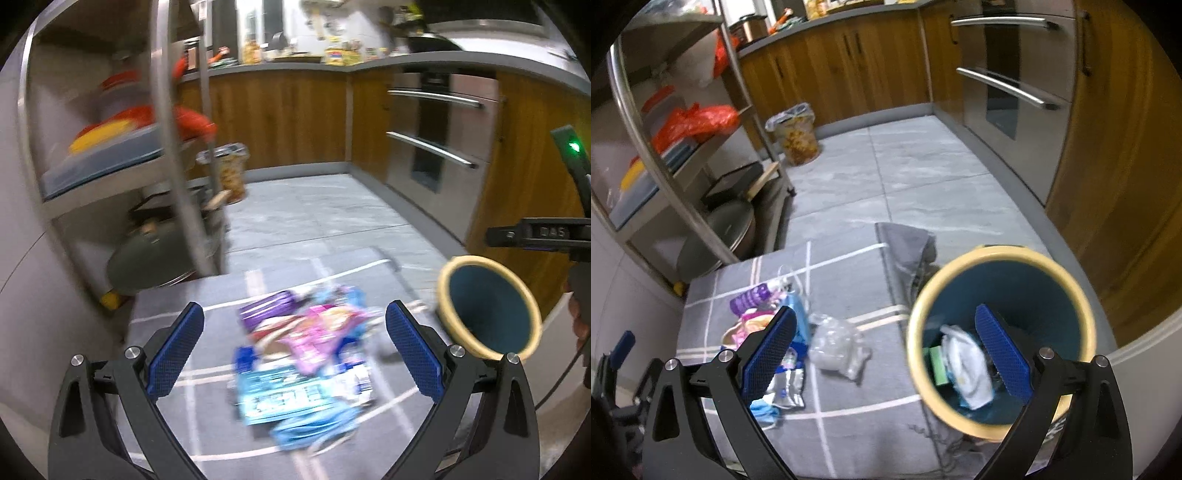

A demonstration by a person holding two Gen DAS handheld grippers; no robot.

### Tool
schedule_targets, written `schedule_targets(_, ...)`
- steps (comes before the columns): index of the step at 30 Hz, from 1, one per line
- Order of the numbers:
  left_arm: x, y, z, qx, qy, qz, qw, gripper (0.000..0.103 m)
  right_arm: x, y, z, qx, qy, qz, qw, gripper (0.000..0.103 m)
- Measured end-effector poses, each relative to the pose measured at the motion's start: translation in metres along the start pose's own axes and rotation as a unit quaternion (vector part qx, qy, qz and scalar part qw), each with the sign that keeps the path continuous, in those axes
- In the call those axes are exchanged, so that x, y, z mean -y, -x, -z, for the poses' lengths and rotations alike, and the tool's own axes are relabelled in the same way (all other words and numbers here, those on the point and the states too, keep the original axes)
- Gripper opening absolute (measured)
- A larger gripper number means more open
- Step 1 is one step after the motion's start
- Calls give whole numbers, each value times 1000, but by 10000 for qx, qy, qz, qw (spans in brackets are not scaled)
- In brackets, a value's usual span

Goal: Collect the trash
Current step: 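Move both open tools back over the remaining trash on the mat, then grasp the pink snack wrapper with the left tool while the right tool grasps the clear plastic bag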

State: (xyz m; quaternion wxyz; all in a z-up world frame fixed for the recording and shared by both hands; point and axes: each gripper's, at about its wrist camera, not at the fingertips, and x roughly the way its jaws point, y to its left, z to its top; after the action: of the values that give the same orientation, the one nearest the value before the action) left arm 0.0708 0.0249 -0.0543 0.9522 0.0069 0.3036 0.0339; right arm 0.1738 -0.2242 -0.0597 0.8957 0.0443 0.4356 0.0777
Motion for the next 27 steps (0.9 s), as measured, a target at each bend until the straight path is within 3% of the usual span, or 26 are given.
schedule_targets(6, -52, -21, 9, -335, 437, -358, 9978, 97, -29, -33, 0, -348, 122, -83, 9993, 97)
schedule_targets(11, -56, -43, 10, -546, 357, -282, 9975, 97, -37, -64, 3, -763, 60, -86, 9970, 97)
schedule_targets(17, -39, -76, 13, -845, 167, 66, 9963, 97, -48, -99, 11, -1306, 333, -12, 9909, 91)
schedule_targets(19, -29, -85, 16, -964, 9, 164, 9952, 95, -52, -109, 12, -1486, 461, -28, 9878, 78)
schedule_targets(27, 8, -110, 18, -1267, -509, 870, 9868, 75, -61, -137, 13, -1983, 582, -243, 9781, 62)
